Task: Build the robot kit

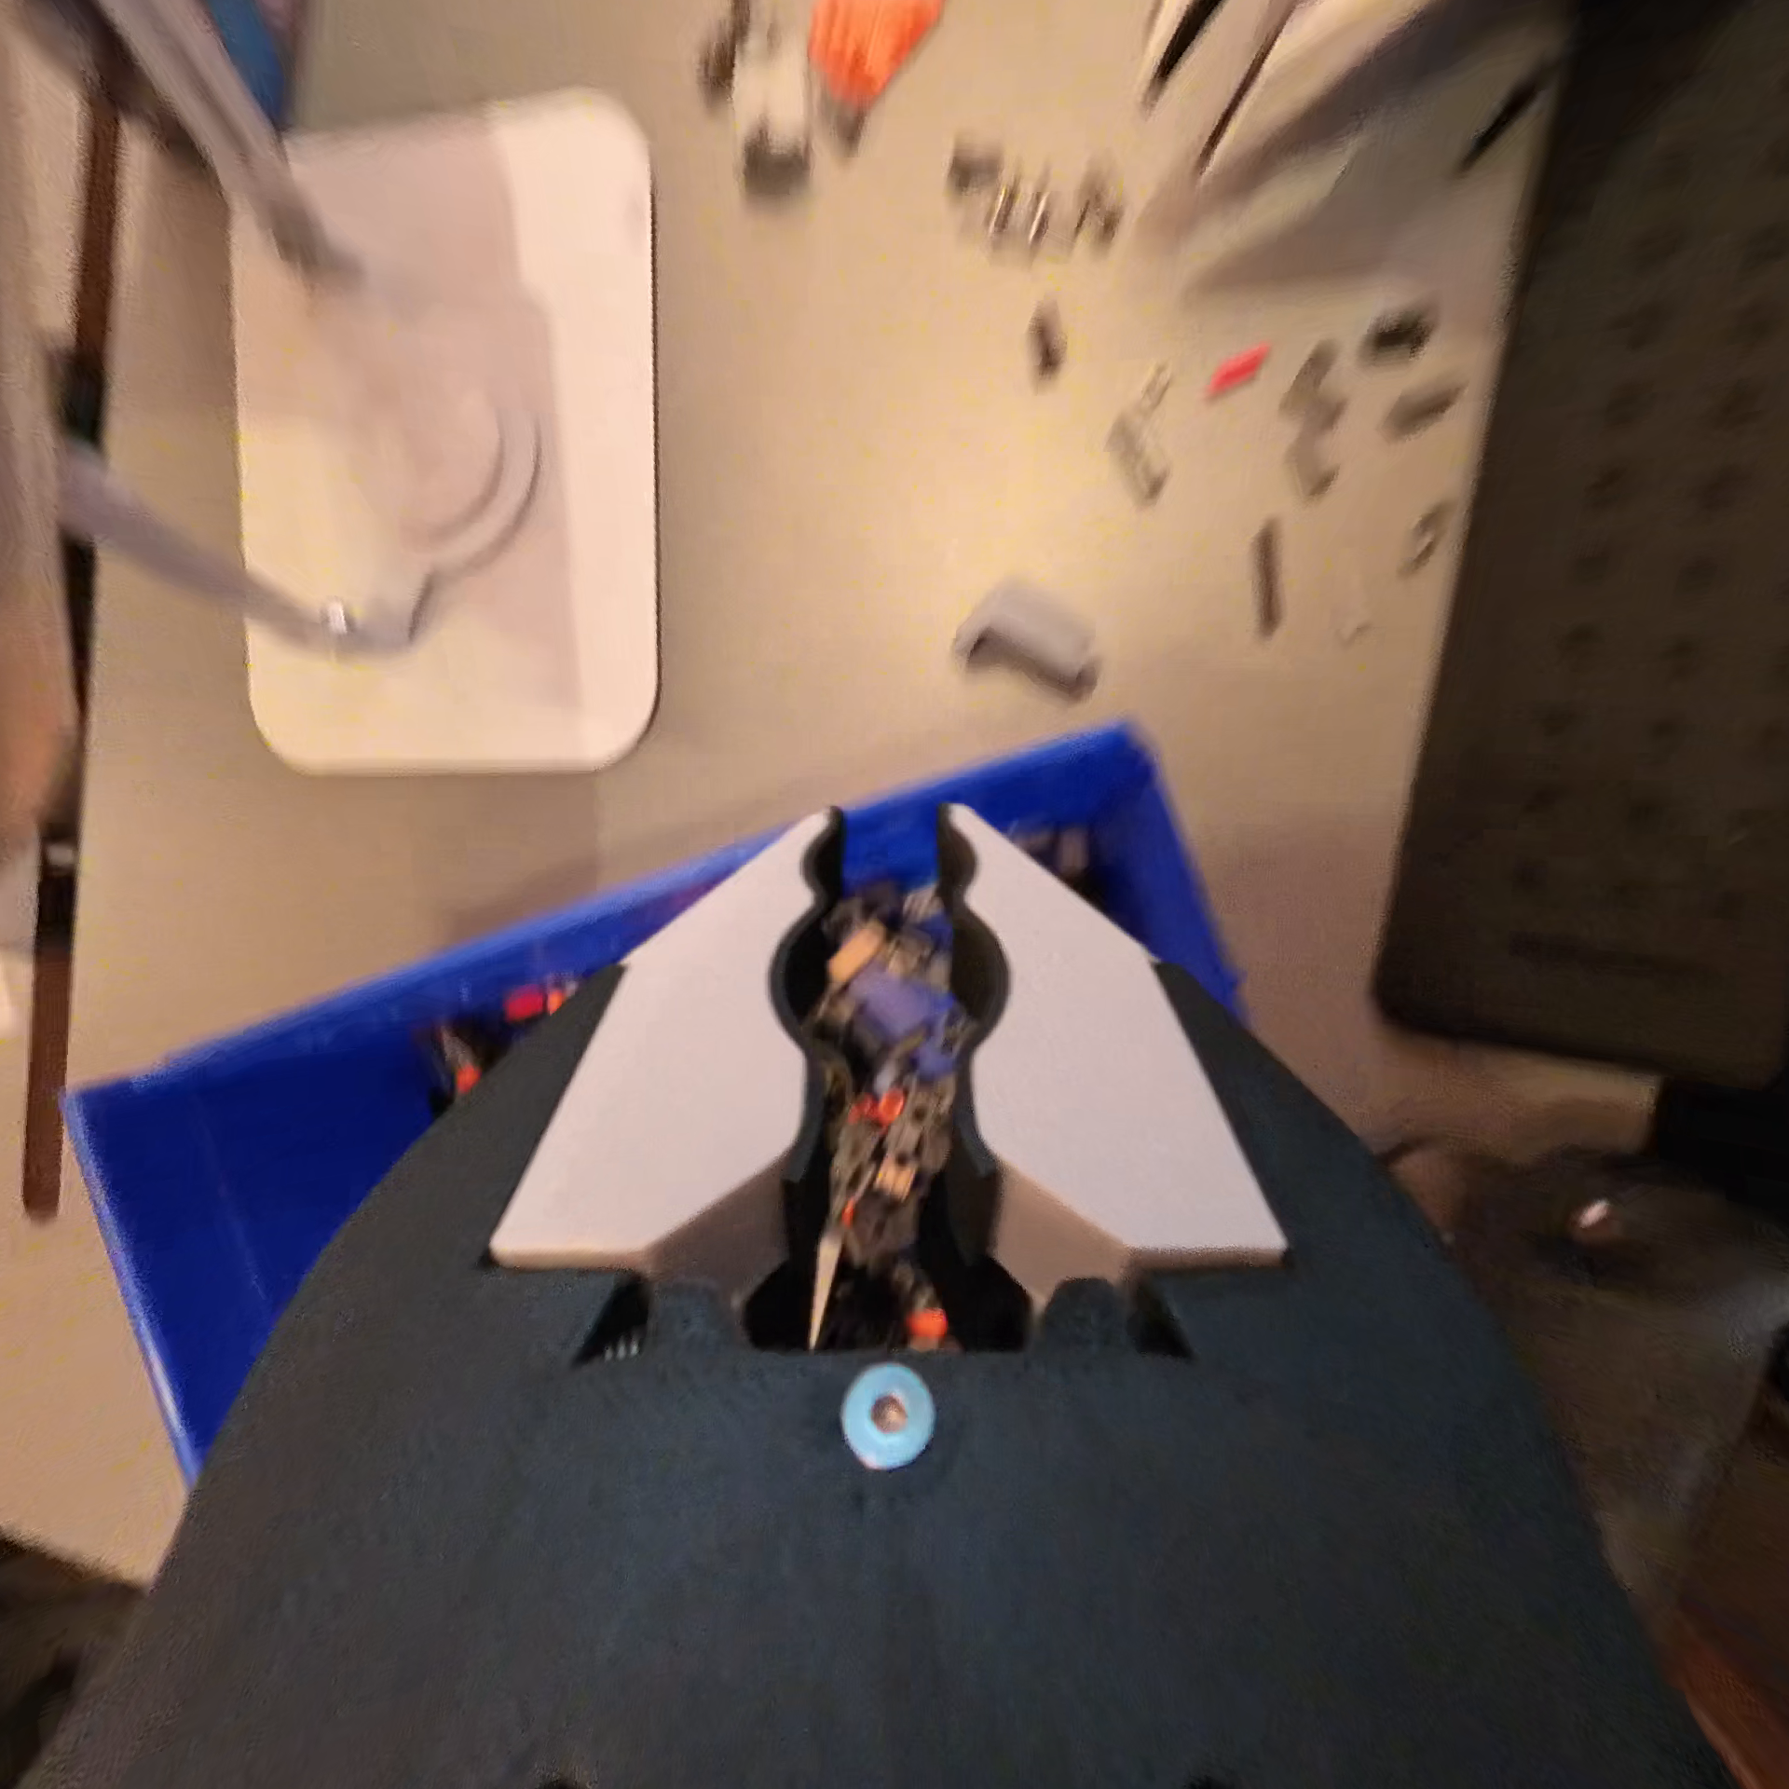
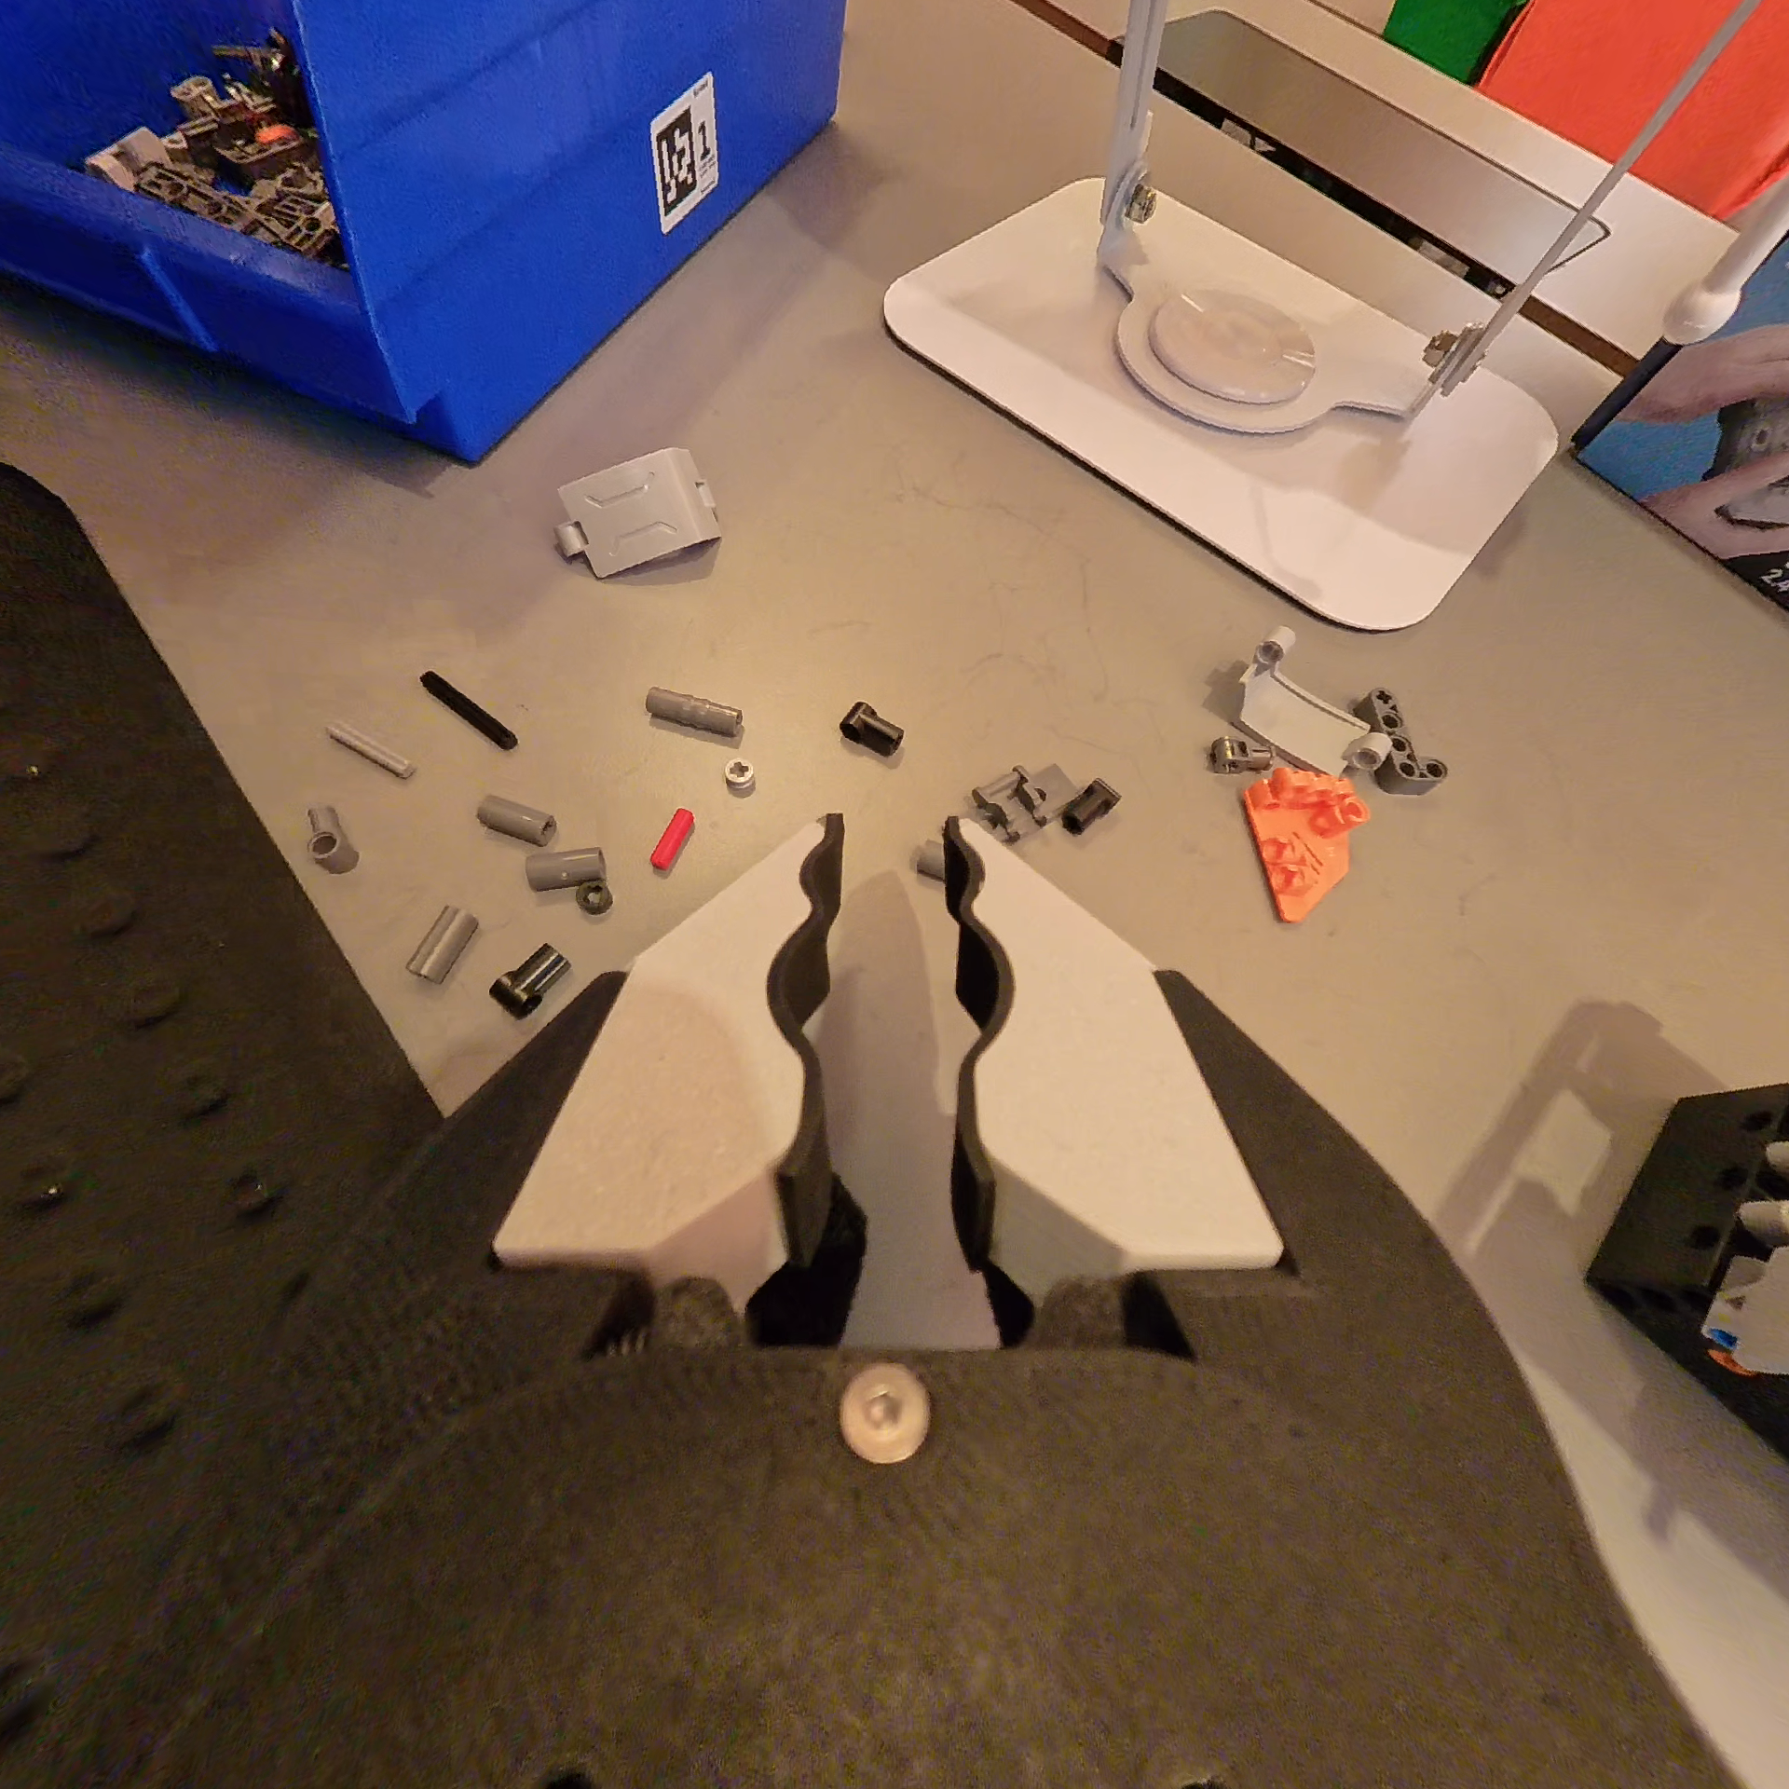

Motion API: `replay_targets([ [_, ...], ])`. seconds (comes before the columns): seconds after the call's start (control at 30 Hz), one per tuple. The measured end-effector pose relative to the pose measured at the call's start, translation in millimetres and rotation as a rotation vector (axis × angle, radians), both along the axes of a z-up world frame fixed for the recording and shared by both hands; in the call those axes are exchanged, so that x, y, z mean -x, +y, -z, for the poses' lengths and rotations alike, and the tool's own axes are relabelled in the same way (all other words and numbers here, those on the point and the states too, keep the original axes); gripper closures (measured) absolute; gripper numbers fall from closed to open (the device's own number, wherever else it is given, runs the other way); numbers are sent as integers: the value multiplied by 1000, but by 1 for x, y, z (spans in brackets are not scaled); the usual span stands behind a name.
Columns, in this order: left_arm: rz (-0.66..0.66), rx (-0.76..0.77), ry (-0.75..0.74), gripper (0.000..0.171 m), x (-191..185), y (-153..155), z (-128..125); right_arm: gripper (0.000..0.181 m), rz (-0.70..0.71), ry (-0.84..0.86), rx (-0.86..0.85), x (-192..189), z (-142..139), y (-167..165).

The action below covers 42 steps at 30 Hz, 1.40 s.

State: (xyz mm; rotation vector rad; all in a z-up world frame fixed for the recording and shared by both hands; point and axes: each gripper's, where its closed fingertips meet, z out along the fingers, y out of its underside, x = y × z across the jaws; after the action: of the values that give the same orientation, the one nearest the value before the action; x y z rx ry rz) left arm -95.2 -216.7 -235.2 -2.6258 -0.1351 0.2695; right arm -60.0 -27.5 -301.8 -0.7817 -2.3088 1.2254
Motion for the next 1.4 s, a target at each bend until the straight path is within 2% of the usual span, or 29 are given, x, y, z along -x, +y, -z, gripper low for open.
replay_targets([
  [0.03, -15, 39, -10, 146, 7, -15, 11, 163, 1, 0, 1, 0, 0, 0],
  [0.17, -18, 155, 1, 139, 24, -53, 55, 163, 6, 1, 4, 1, -1, 1],
  [0.37, 51, 219, -54, 145, 16, -54, 86, 163, 8, -6, -7, 1, 2, 1],
  [0.47, 19, 241, -55, 144, 24, -57, 95, 163, 10, -8, -9, 2, 2, 1],
  [0.57, 5, 257, -57, 158, 27, -60, 95, 163, 10, -9, -12, 2, 3, 1],
  [0.77, -27, 210, -96, 162, 27, -70, 82, 163, 10, -11, -12, 2, 3, 1],
  [1.03, -178, 165, -172, 165, 45, -110, 55, 163, 7, -16, -15, 2, 4, 1],
  [1.23, -302, 264, -264, 164, 50, -148, 61, 163, 7, -18, -18, 2, 5, 1],
  [1.27, -317, 283, -246, 163, 54, -153, 62, 163, 7, -18, -18, 2, 5, 1],
  [1.3, -326, 299, -223, 154, 57, -155, 61, 163, 7, -18, -19, 2, 5, 1],
  [1.4, -301, 223, -202, 134, 61, -130, 55, 163, 7, -20, -22, 2, 5, 1],
])
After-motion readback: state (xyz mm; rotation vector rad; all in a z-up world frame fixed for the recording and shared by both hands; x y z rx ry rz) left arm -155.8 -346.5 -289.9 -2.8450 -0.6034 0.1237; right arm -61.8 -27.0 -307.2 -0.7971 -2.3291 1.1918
